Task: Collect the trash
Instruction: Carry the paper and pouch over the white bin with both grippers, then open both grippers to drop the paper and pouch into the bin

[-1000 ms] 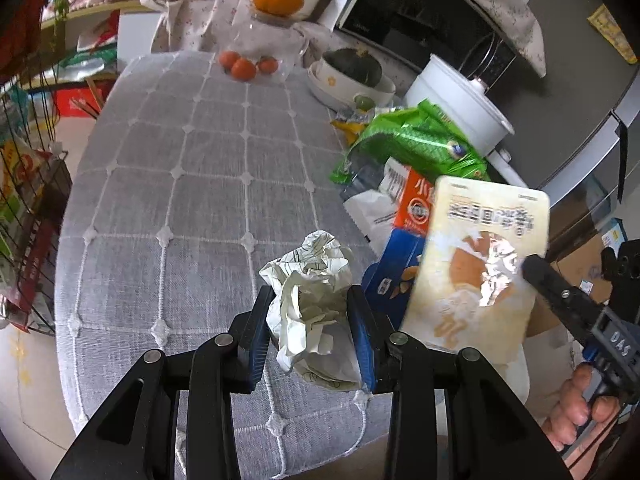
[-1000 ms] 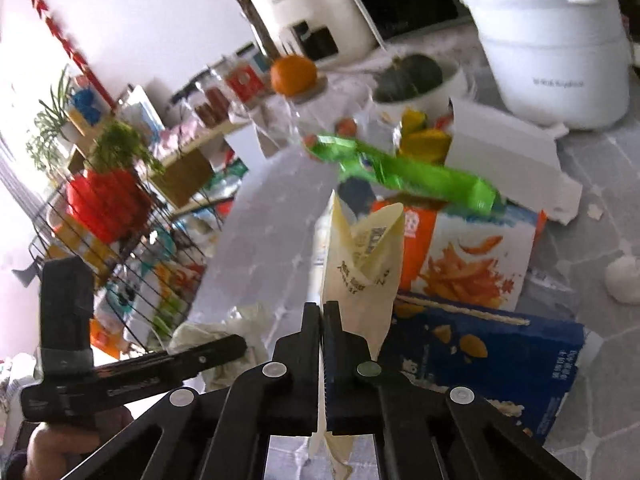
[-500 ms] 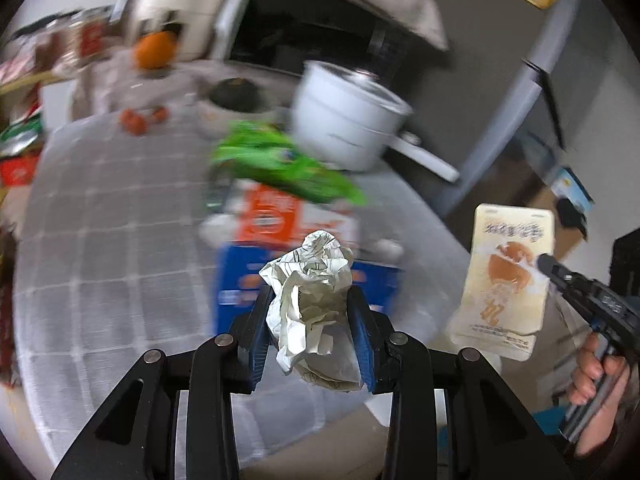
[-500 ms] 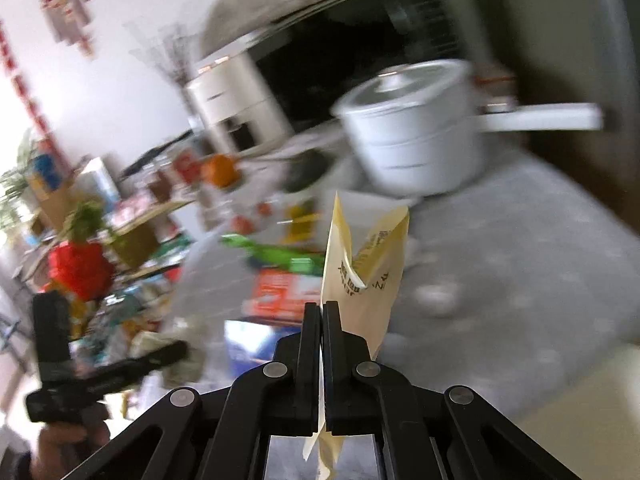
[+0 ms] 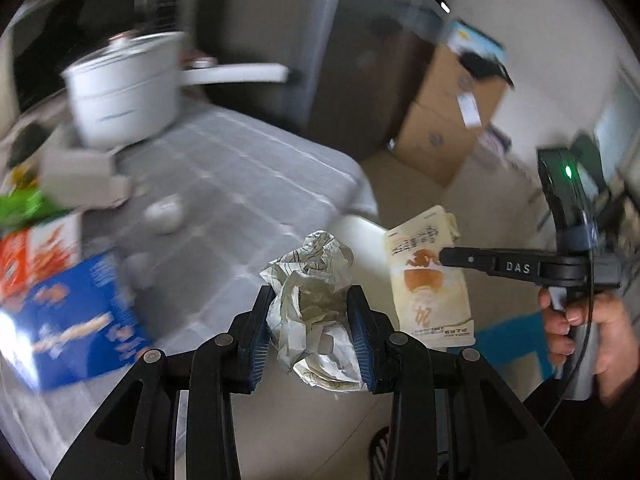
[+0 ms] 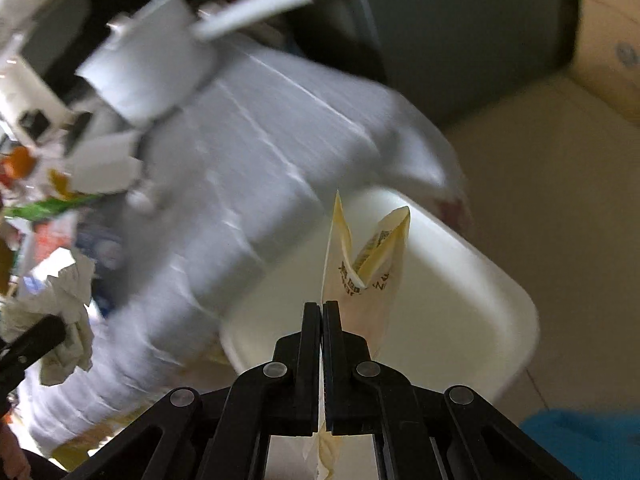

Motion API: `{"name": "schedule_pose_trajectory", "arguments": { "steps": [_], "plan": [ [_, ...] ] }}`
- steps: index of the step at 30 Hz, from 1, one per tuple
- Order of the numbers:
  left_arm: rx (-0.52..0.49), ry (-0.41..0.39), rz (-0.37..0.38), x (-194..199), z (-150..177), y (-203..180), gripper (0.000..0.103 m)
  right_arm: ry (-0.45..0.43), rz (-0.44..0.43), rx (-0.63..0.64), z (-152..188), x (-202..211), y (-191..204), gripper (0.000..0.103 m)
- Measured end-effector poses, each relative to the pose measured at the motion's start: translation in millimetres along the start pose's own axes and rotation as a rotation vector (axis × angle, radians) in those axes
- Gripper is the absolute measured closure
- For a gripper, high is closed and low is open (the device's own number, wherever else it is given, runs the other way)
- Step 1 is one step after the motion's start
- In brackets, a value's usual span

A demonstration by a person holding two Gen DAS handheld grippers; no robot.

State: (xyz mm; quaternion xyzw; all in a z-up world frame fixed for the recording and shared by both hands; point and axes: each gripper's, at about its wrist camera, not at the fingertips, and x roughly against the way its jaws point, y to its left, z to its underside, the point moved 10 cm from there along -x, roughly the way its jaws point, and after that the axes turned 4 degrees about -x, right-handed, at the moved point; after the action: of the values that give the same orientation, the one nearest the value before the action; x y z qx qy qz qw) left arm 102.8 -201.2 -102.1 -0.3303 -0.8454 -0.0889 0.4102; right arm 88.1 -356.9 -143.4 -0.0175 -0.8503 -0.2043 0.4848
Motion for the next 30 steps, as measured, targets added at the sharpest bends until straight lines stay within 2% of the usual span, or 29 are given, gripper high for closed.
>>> {"name": "schedule_pose_trajectory", "arguments": {
  "steps": [2, 7, 15, 24, 27, 28, 29, 30],
  "plan": [
    [-0.065, 0.028, -0.005, -19.6, -1.4, -21.7, 0.064, 0.026, 0.018, -0.028, 4.3, -6.0, -16.2, 0.103],
    [-0.143, 0.114, -0.02, -71.4, 2.7, -38.9, 0.064, 0.071, 0.035, -0.082, 8.4, -18.5, -38.6, 0.102],
    [-0.125, 0.176, -0.037, -112.8, 15.5, -35.4, 0.064, 0.12, 0.068, -0.12, 13.1, -31.4, -58.5, 0.101],
    [-0.103, 0.178, -0.027, -125.0, 13.2, -34.0, 0.06, 0.133, 0.094, -0.133, 16.2, -33.5, -68.3, 0.099],
    [-0.091, 0.174, -0.028, -123.0, 10.8, -32.2, 0.048, 0.129, 0.093, -0.145, 16.7, -30.0, -69.7, 0.097],
    [-0.089, 0.174, -0.027, -121.7, 11.2, -32.1, 0.038, 0.125, 0.097, -0.147, 16.5, -28.4, -70.6, 0.096],
    [-0.09, 0.179, -0.03, -120.5, 12.3, -31.3, 0.03, 0.121, 0.103, -0.149, 16.0, -27.6, -71.3, 0.094],
    [-0.093, 0.179, -0.037, -118.6, 13.1, -30.2, 0.027, 0.117, 0.108, -0.151, 15.8, -26.1, -72.8, 0.085]
  ]
}}
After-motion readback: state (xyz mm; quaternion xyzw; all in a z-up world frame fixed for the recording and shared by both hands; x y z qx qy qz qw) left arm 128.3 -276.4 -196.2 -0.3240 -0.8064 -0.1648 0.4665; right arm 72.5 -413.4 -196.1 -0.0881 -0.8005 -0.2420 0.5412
